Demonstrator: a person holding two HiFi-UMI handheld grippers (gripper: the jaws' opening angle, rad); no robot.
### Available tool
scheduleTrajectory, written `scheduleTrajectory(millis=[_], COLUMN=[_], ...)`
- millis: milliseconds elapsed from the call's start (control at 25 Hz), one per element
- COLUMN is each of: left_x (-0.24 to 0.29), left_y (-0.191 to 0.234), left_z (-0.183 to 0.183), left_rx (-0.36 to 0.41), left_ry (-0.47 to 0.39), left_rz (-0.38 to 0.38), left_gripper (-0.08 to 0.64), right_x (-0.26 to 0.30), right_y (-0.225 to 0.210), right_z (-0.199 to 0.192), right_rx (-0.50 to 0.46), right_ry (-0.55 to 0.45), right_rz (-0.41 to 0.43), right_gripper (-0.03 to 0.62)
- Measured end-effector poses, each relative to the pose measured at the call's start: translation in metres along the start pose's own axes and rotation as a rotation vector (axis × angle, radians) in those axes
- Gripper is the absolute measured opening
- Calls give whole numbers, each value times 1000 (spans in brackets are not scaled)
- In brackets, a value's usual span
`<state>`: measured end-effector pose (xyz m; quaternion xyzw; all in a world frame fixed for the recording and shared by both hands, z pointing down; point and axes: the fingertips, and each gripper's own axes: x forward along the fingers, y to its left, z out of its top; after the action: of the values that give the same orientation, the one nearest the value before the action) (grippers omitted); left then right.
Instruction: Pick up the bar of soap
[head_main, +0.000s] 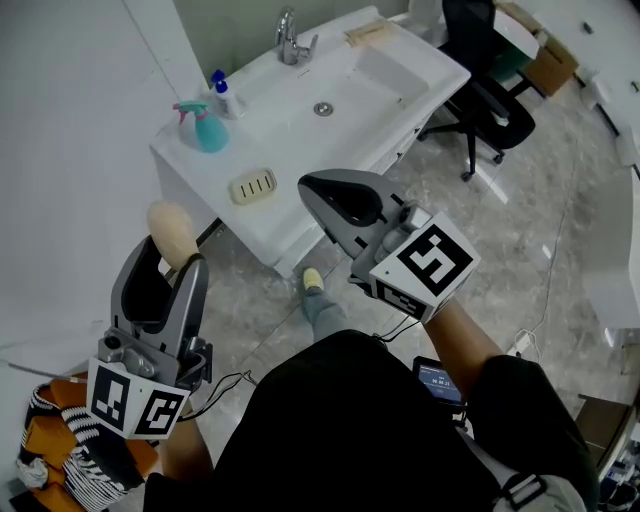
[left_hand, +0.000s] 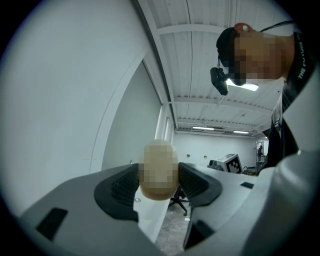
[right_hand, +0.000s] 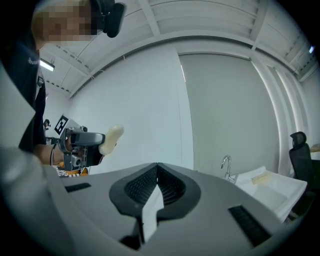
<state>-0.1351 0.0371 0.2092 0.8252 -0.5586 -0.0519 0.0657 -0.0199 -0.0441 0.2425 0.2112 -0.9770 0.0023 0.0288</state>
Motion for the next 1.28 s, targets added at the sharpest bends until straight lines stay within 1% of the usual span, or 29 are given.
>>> scheduleTrajectory(millis=[160,400,600,920,1080,1280], left_x=[-42,-97,-117,-118,-105,-85], left_y=[-27,-72,-99,-128,-137,-153], left_z=[-4,-11,-16,-11,-6,-5], left_rx=[18,17,11,5,6,-1], left_ry=[-14,-29,-34,-48,-44,-36], left_rz=[0,-7,-16,-32,-34,-46], left_gripper=[264,264,264,264,264,264], right_x=[-28,-74,-101,-129,-139,-161], right_y=[39,93,114,120,107,83], right_z=[0,-2,0,9,16,32], right_rx=[-17,-34,-53,-64,-64,-51], right_ry=[-4,3,15,14,10,-15], right_rz=[0,-1,-3,-3,-11,-50], right_gripper=[8,8,8,8,8,8])
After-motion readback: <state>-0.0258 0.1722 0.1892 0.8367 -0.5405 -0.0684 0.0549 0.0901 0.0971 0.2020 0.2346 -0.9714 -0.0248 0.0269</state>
